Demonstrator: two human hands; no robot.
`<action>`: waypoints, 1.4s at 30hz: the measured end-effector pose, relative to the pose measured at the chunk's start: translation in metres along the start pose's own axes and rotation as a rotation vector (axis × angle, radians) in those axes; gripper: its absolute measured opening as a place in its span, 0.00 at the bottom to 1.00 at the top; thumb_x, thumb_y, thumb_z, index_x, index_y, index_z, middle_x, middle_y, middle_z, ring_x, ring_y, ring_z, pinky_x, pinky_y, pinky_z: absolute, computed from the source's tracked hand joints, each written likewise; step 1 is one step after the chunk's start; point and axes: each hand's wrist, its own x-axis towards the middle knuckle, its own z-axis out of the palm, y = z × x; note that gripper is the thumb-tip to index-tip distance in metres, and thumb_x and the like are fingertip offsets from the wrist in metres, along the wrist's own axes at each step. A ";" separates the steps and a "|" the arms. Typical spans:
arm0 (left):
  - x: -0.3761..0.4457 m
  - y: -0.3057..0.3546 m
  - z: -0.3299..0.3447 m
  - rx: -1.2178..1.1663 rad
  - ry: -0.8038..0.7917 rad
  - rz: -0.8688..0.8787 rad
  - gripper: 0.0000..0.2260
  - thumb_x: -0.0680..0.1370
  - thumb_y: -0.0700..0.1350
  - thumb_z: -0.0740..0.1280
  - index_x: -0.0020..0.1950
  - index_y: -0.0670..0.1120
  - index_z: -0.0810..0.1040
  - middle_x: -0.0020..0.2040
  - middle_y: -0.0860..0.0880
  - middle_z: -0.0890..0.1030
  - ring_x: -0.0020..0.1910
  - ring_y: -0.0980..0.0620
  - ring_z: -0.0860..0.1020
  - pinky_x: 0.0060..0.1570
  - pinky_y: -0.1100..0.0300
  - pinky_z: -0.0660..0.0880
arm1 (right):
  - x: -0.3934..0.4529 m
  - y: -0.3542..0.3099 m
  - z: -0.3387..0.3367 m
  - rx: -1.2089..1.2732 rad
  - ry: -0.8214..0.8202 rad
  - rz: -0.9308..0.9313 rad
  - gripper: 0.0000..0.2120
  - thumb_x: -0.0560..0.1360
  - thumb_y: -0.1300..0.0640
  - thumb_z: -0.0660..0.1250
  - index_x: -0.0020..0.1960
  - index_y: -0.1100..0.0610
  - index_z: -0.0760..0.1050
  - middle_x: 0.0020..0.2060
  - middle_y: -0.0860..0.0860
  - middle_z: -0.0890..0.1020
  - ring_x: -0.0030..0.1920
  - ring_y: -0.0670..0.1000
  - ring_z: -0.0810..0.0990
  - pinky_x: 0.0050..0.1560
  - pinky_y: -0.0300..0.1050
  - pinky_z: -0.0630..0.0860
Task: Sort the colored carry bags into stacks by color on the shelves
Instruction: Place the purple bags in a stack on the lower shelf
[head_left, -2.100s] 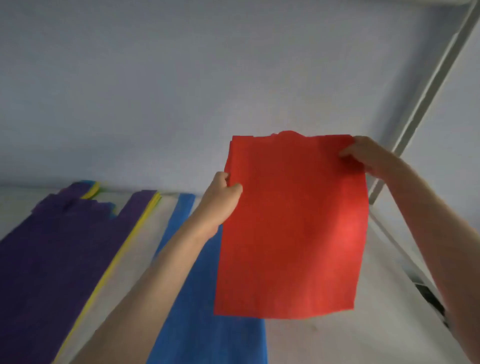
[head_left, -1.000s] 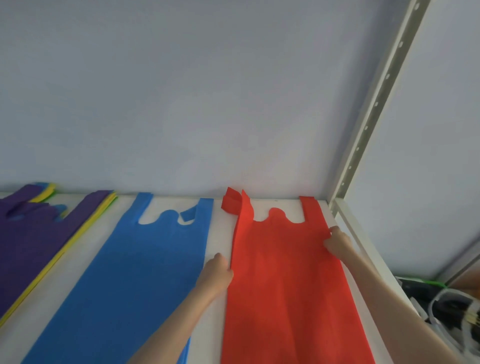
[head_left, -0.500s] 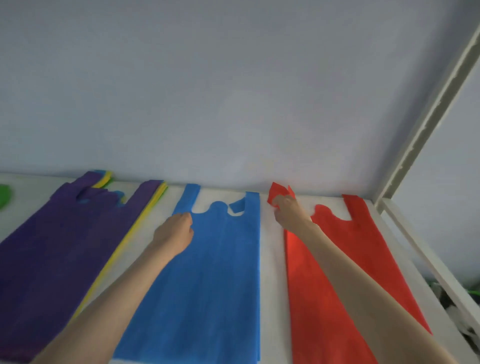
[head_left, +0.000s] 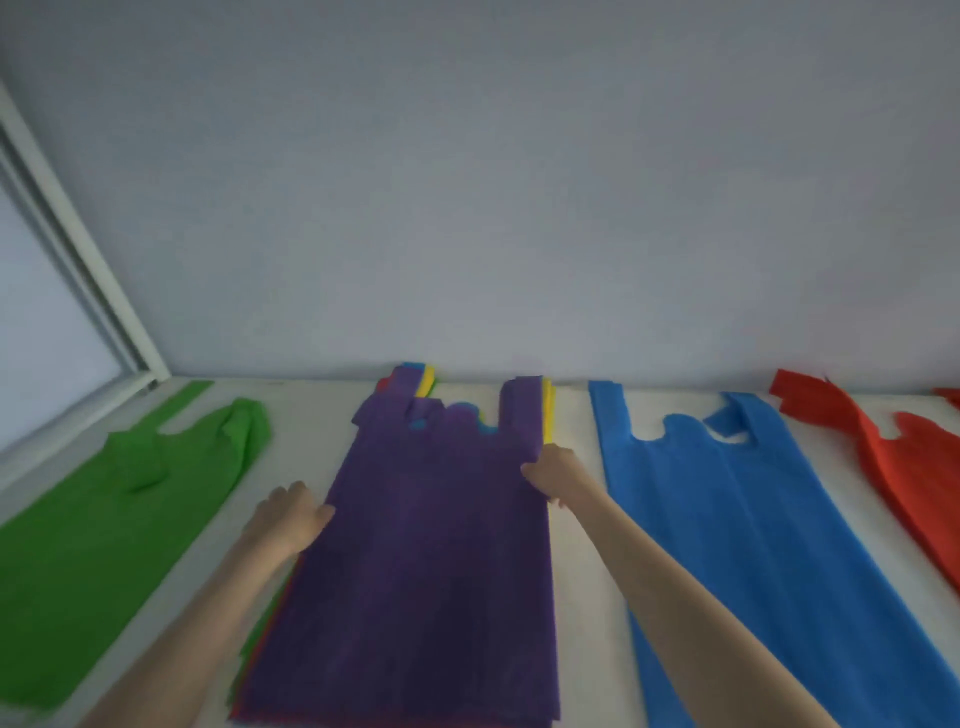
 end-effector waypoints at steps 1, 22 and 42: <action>0.003 -0.008 0.001 -0.038 -0.023 0.022 0.20 0.79 0.51 0.61 0.63 0.36 0.72 0.63 0.38 0.76 0.62 0.41 0.74 0.60 0.55 0.71 | -0.001 -0.005 0.008 0.011 0.036 0.044 0.16 0.78 0.59 0.55 0.62 0.65 0.70 0.62 0.61 0.76 0.58 0.60 0.77 0.56 0.50 0.74; 0.023 -0.022 0.018 -0.311 -0.053 0.184 0.22 0.74 0.49 0.69 0.61 0.38 0.69 0.60 0.40 0.75 0.60 0.41 0.75 0.59 0.50 0.73 | -0.004 -0.063 0.063 0.356 0.310 0.047 0.20 0.75 0.60 0.64 0.64 0.63 0.65 0.62 0.59 0.73 0.63 0.58 0.72 0.57 0.43 0.68; 0.022 -0.017 0.015 -0.408 -0.074 0.248 0.21 0.75 0.46 0.68 0.64 0.40 0.66 0.63 0.42 0.69 0.62 0.43 0.72 0.61 0.54 0.69 | -0.002 -0.044 0.055 -0.220 0.502 -0.117 0.26 0.72 0.70 0.58 0.68 0.58 0.67 0.64 0.58 0.70 0.63 0.59 0.68 0.62 0.50 0.69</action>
